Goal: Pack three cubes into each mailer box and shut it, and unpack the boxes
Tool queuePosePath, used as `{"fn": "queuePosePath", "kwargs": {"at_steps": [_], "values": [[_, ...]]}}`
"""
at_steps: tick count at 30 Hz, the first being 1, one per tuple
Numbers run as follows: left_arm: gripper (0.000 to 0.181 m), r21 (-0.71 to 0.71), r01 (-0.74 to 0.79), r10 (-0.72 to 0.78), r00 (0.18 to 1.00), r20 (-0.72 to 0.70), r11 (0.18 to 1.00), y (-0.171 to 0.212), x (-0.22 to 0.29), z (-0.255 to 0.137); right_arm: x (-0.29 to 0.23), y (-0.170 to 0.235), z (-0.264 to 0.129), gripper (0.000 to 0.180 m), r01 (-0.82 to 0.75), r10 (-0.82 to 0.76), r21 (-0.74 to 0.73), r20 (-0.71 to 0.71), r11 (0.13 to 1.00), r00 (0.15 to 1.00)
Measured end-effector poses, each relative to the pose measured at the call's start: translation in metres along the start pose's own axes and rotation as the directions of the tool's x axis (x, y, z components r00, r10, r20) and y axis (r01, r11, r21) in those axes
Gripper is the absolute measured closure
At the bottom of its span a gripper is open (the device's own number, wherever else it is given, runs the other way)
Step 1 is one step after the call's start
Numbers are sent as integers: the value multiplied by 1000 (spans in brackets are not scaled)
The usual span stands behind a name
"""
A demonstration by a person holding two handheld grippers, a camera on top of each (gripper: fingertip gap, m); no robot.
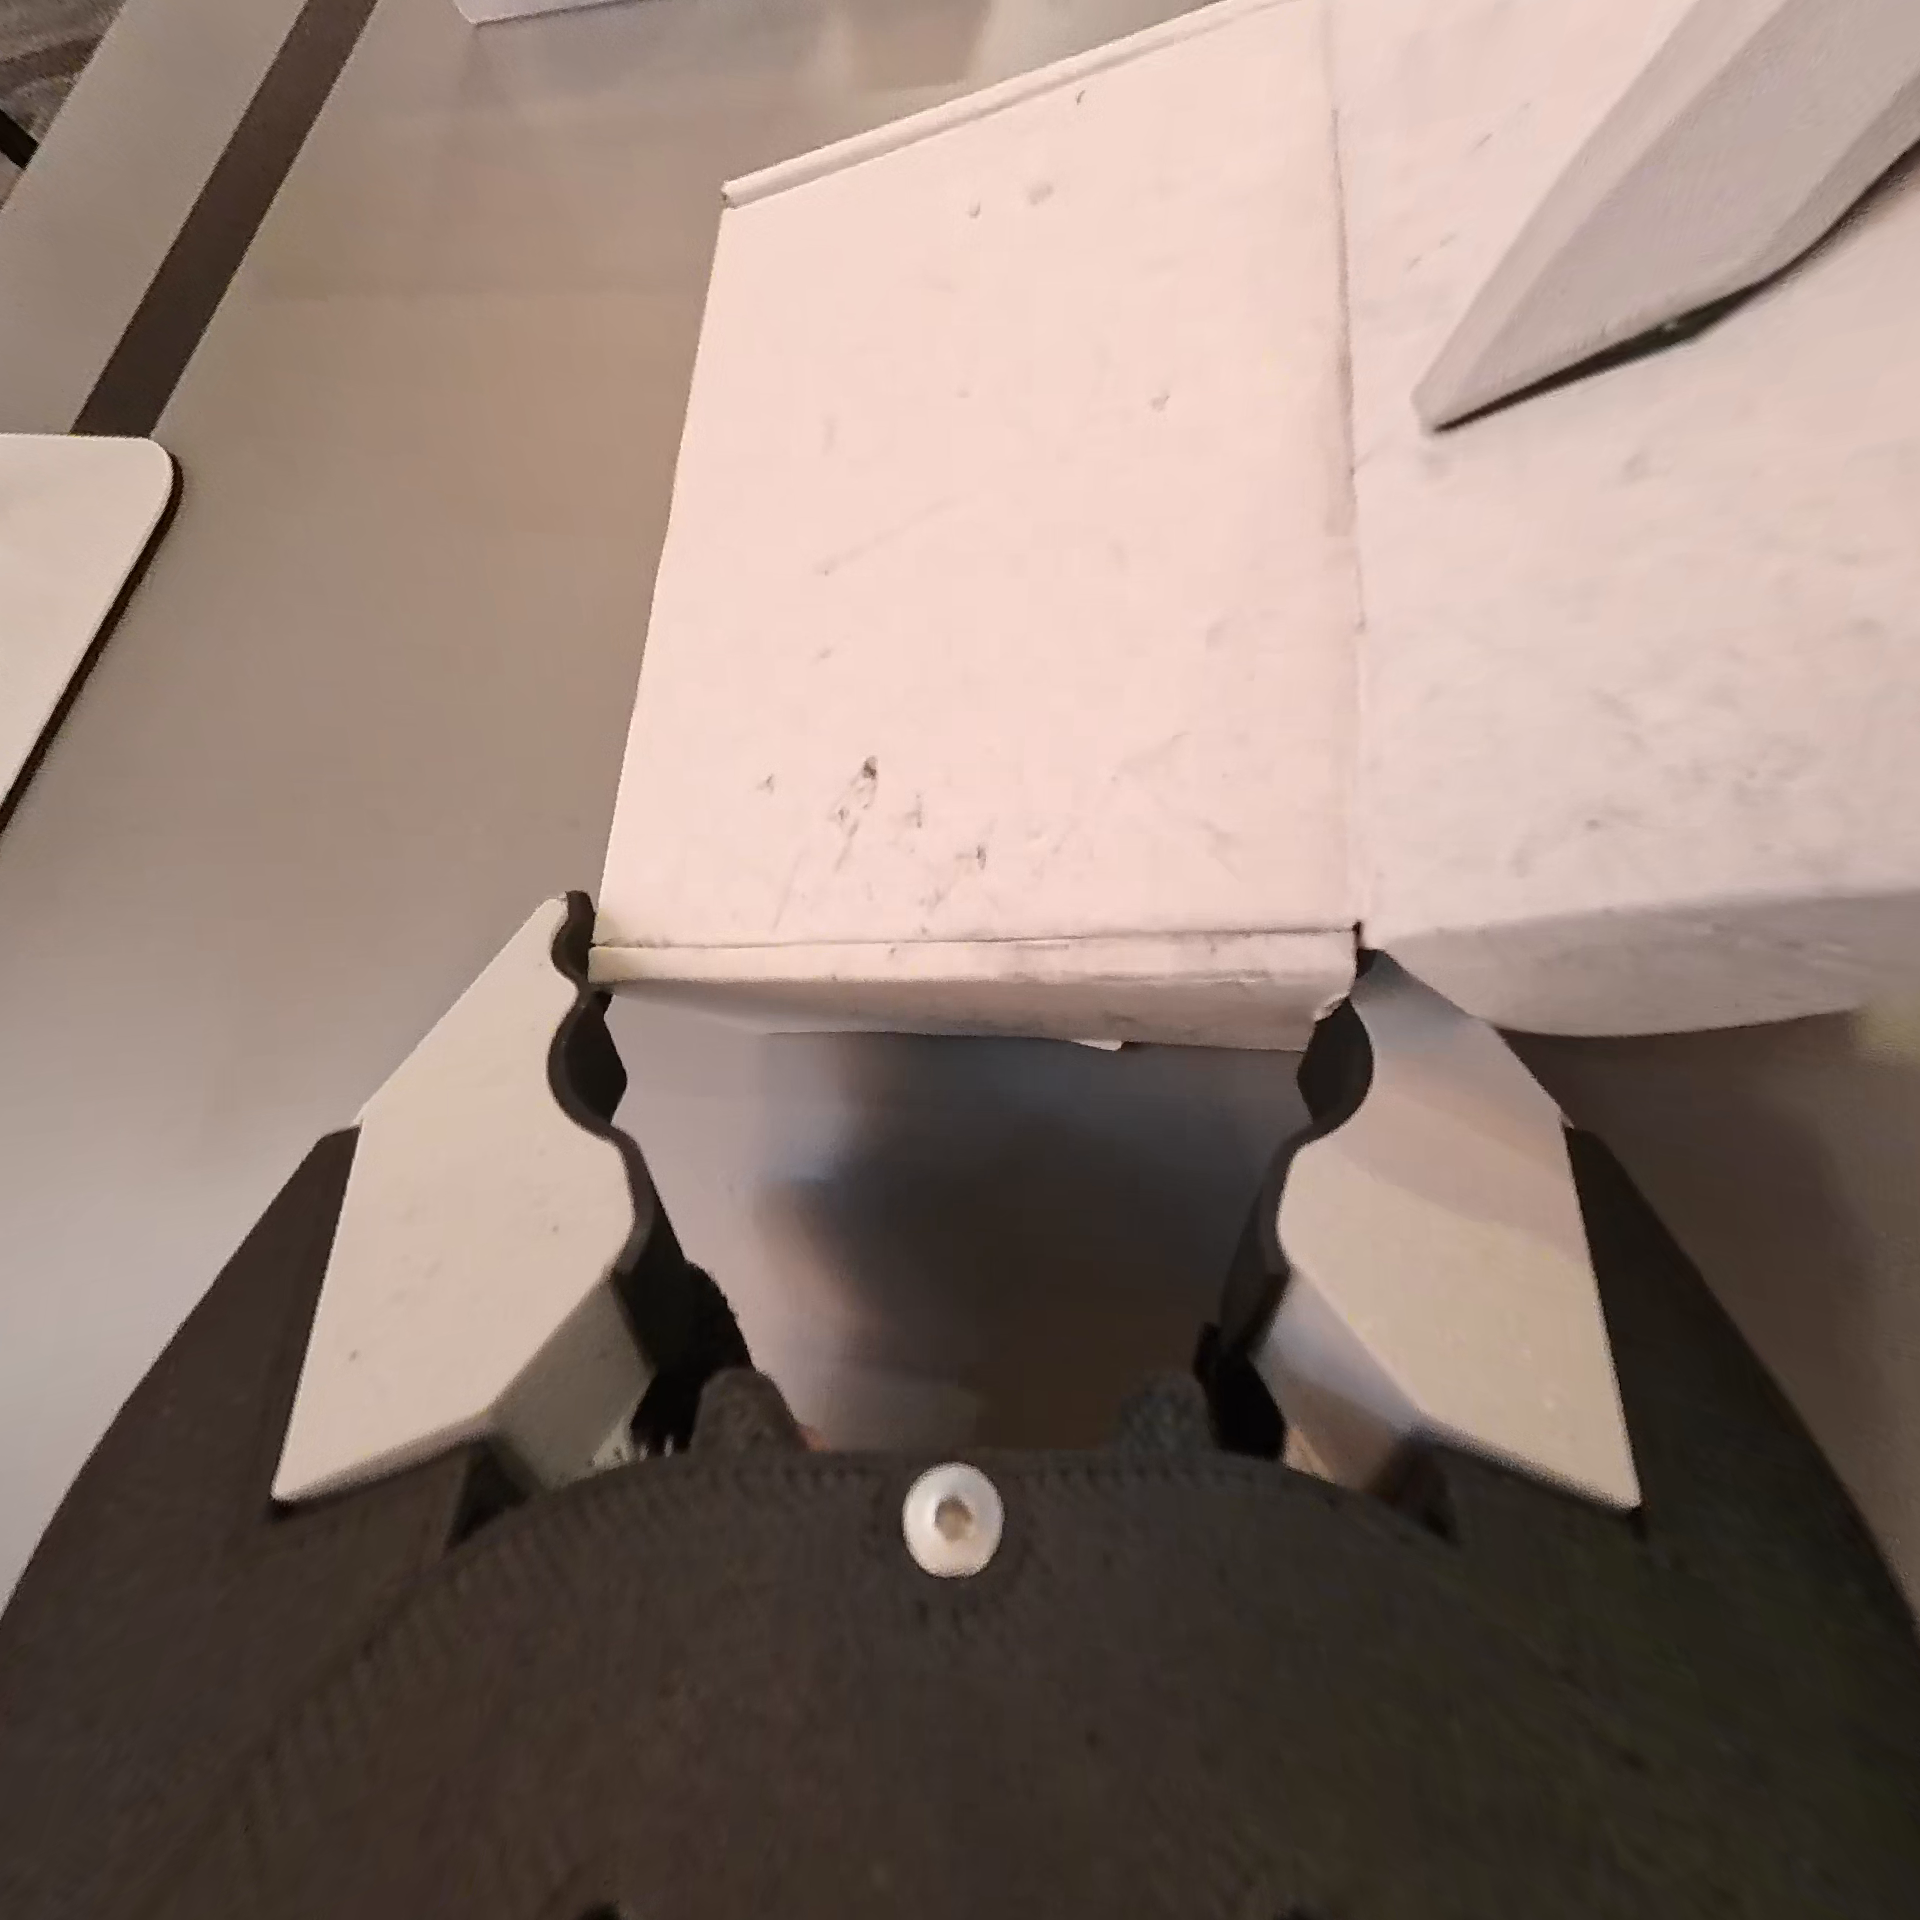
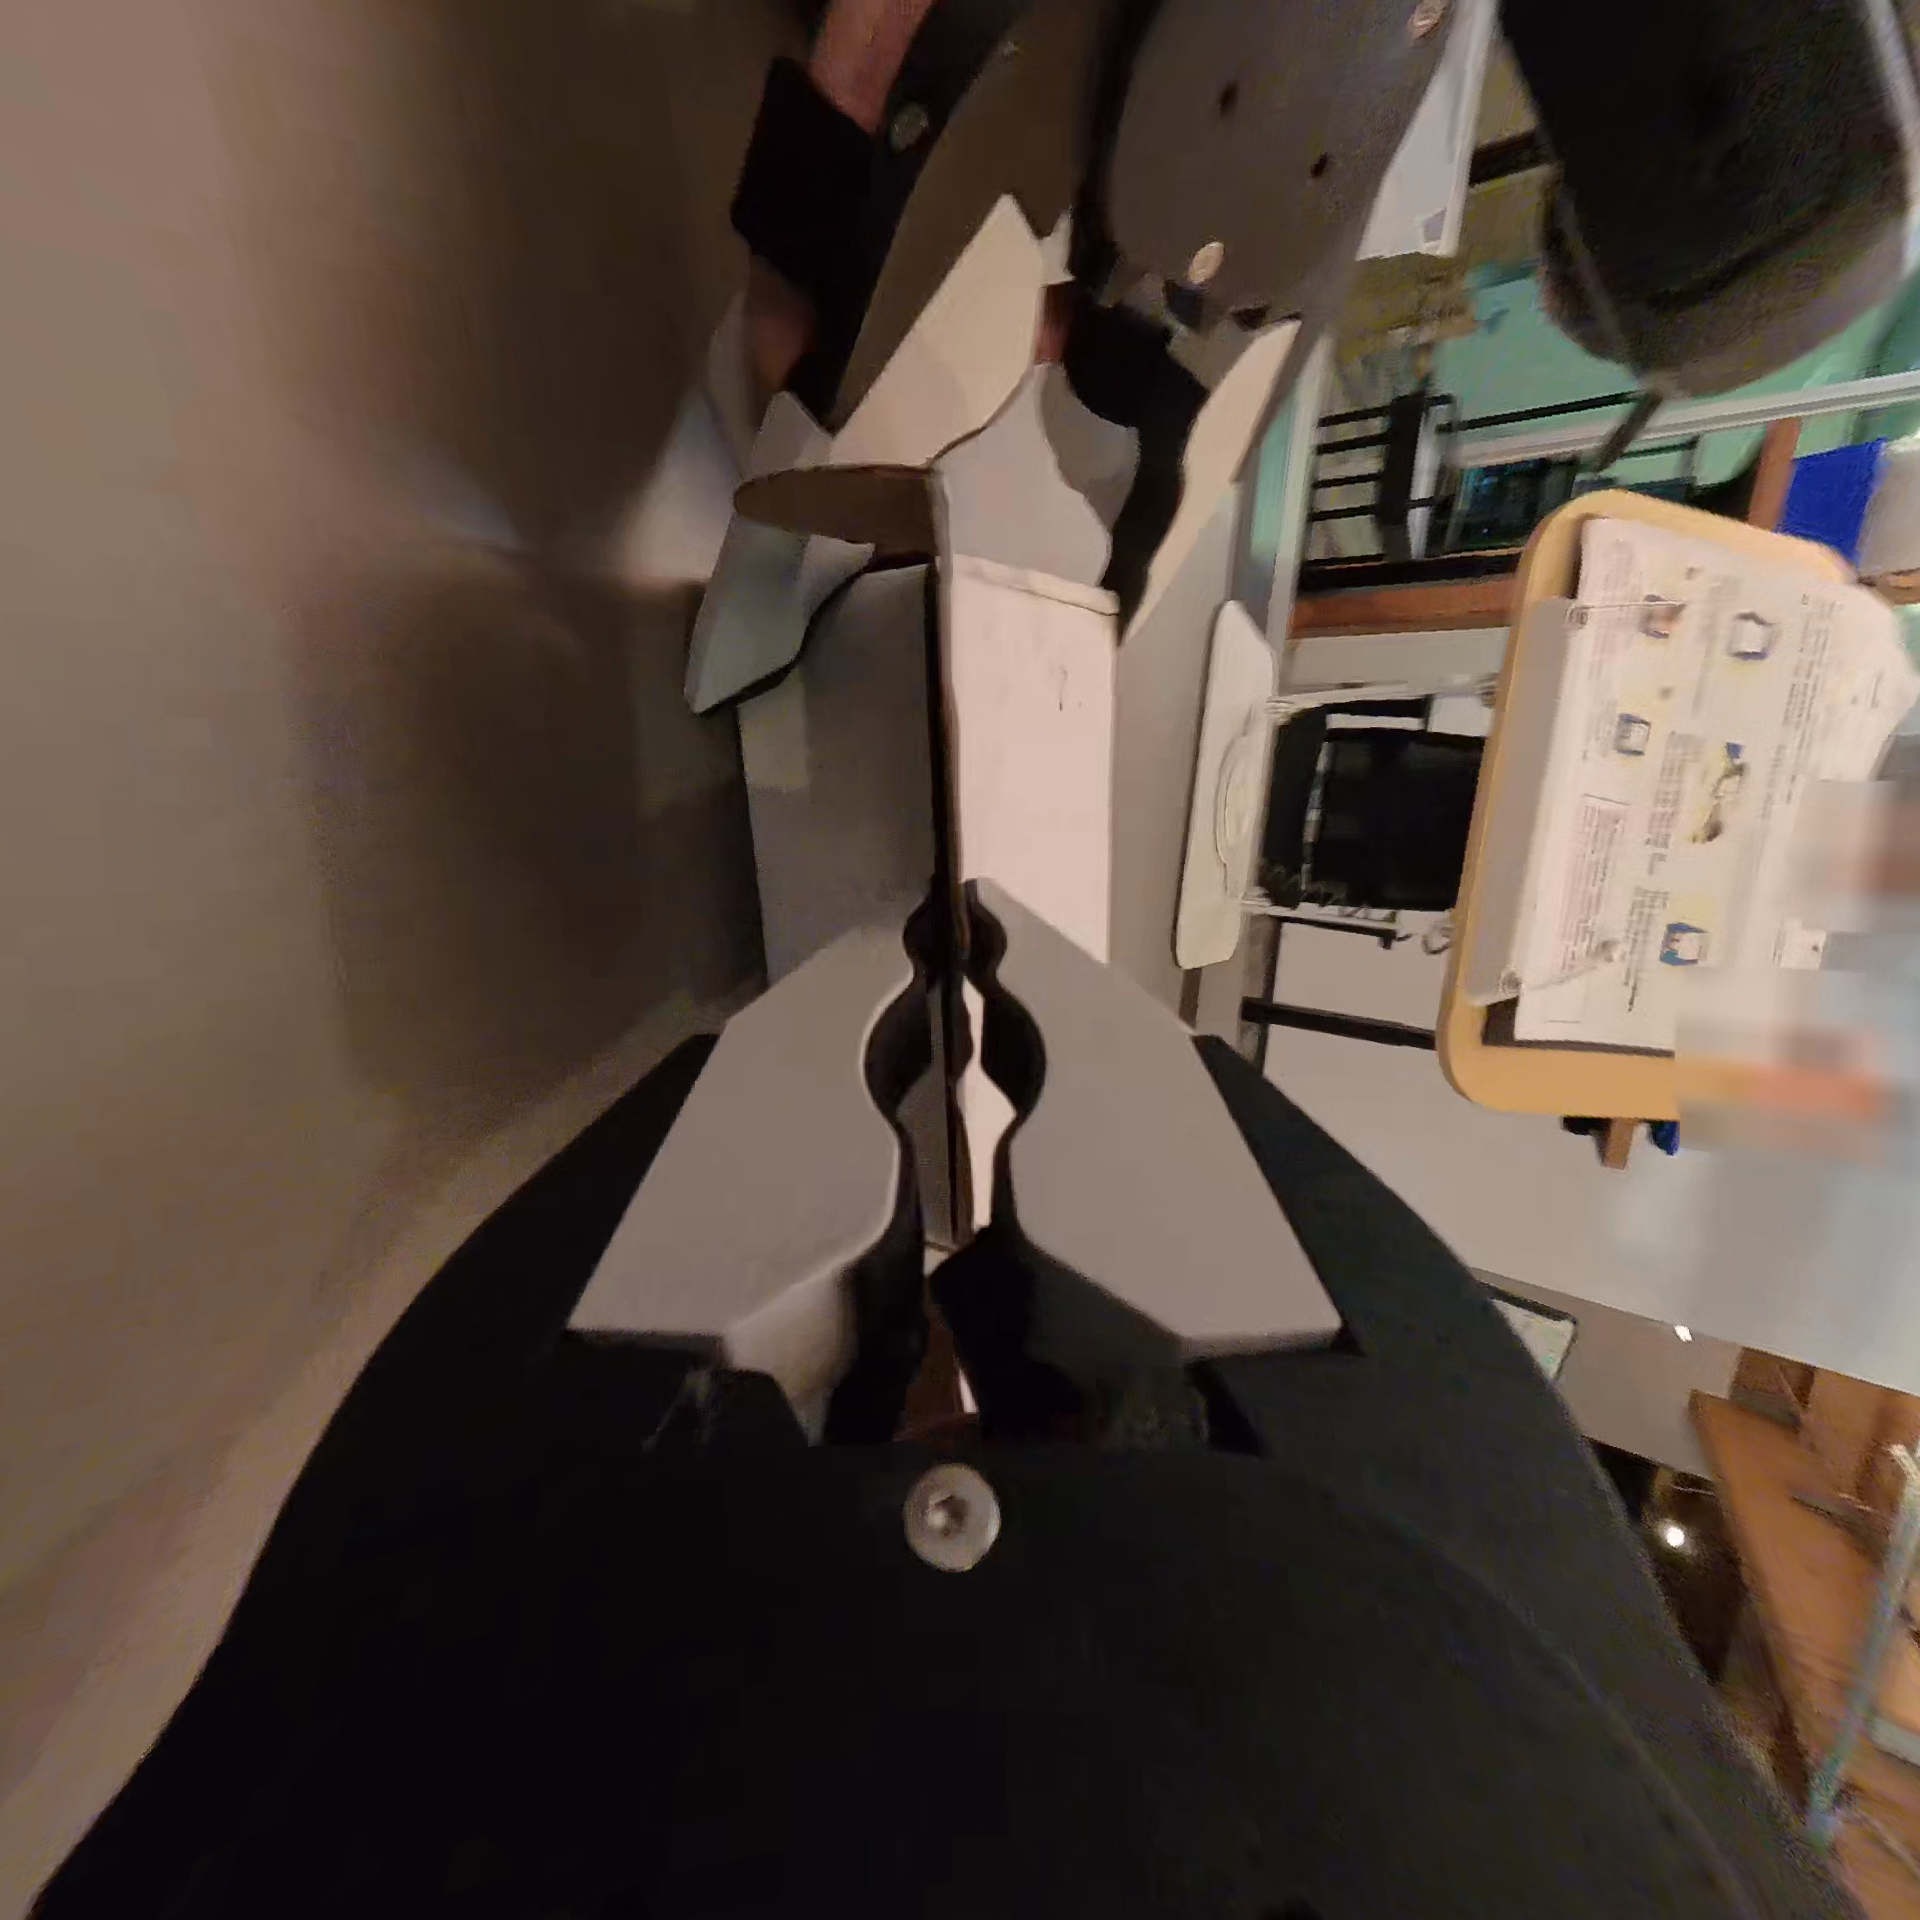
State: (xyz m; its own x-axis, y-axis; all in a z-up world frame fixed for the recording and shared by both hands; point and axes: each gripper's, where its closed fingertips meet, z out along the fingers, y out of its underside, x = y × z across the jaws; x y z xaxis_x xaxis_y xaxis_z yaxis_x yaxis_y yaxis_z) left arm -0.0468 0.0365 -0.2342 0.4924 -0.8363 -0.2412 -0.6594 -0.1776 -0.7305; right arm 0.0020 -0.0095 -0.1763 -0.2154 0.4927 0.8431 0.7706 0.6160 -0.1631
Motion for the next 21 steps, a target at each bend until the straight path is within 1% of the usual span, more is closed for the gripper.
{"fn": "queuePosePath", "kwargs": {"at_steps": [1, 3, 8, 11, 13, 16, 21], "values": [[48, 1, -1, 1, 1000, 0, 1000, 0, -1, 0, 1, 0, 1, 180, -17, 17, 4, 20, 1000, 1000], [47, 4, -4, 4, 1000, -4, 1000, 0, 0, 0, 8, -2, -3, 180, -115, 112, 28, 70, 993, 991], [48, 2, -31, 31, 999, -14, 1000, -4, 2, 2, 60, 0, -15, 180, -275, 270, 64, 73, 959, 960], [47, 0, -42, 42, 999, -18, 999, -7, 5, 4, 92, 5, -9, 179, -305, 303, 41, 51, 952, 952], [47, 4, -50, 50, 999, -21, 999, -8, 5, 5, 110, 10, 2, 179, -310, 309, 23, 43, 951, 950], [47, 9, -57, 57, 998, -33, 998, -10, 8, 6, 134, 21, 27, 179, -302, 303, -13, 34, 953, 952], [47, 24, -54, 56, 996, -66, 998, -12, 16, 8, 140, 47, 84, 179, -274, 286, -119, 99, 954, 953]]}}
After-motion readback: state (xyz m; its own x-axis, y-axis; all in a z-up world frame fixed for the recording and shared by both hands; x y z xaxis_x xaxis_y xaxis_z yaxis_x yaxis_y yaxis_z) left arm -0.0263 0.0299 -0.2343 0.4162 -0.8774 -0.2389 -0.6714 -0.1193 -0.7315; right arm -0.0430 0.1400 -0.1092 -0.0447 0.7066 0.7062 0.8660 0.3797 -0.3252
